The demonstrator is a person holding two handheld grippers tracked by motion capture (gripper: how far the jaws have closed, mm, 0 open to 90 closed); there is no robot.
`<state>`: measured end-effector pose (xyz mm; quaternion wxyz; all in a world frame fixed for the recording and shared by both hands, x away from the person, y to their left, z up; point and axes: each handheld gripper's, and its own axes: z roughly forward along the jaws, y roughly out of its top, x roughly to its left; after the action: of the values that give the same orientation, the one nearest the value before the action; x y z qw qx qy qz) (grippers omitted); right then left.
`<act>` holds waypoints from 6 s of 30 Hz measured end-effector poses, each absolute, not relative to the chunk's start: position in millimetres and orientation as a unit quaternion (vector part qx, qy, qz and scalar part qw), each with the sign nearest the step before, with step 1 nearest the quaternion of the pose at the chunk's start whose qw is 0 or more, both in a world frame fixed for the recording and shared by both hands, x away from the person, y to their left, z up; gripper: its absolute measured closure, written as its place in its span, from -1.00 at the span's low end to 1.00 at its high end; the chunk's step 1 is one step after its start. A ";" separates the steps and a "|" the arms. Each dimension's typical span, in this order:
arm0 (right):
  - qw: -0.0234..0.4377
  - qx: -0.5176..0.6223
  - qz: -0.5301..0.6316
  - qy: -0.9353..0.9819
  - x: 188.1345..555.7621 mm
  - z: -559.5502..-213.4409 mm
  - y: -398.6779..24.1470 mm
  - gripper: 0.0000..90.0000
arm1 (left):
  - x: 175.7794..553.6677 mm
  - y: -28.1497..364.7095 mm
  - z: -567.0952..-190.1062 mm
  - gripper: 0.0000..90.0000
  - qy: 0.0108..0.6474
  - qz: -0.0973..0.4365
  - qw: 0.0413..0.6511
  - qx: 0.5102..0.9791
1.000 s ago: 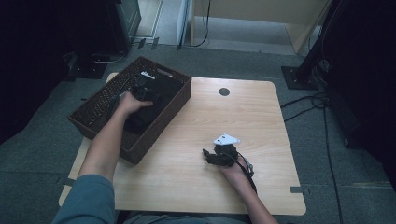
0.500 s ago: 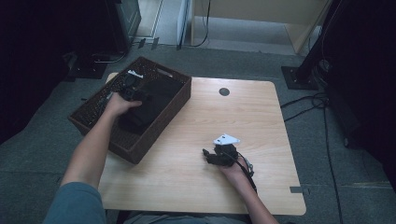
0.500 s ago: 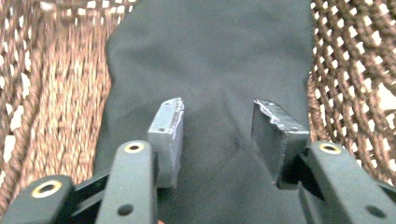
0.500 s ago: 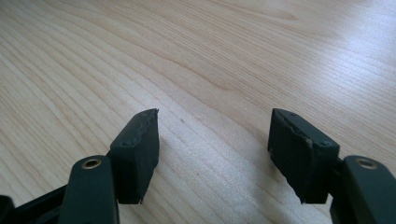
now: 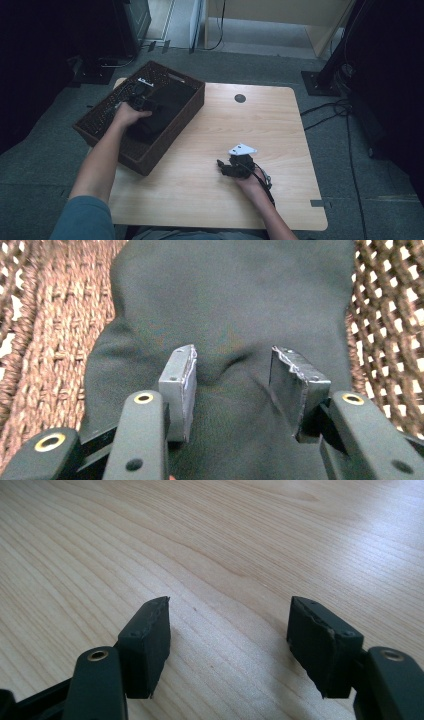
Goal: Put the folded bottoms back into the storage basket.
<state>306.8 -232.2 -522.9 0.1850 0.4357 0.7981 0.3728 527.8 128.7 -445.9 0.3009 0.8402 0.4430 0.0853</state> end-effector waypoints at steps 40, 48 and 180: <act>0.178 0.422 0.376 0.806 326.0 -522.6 -209.6 -0.27 | 443.8 44.9 -400.8 0.19 0.363 0.069 0.320 0.872; 0.179 0.420 0.376 0.806 325.9 -522.8 -209.7 -0.27 | 454.6 46.2 -421.9 0.58 0.412 0.029 0.299 0.861; 0.172 0.412 0.371 0.814 320.9 -522.8 -207.7 -0.51 | 360.5 30.4 -518.4 -0.46 0.298 0.129 0.366 0.872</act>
<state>320.9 -207.7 -522.8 0.1717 0.4123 0.8144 0.3706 360.5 30.4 -518.4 0.3664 0.8719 0.2980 0.1291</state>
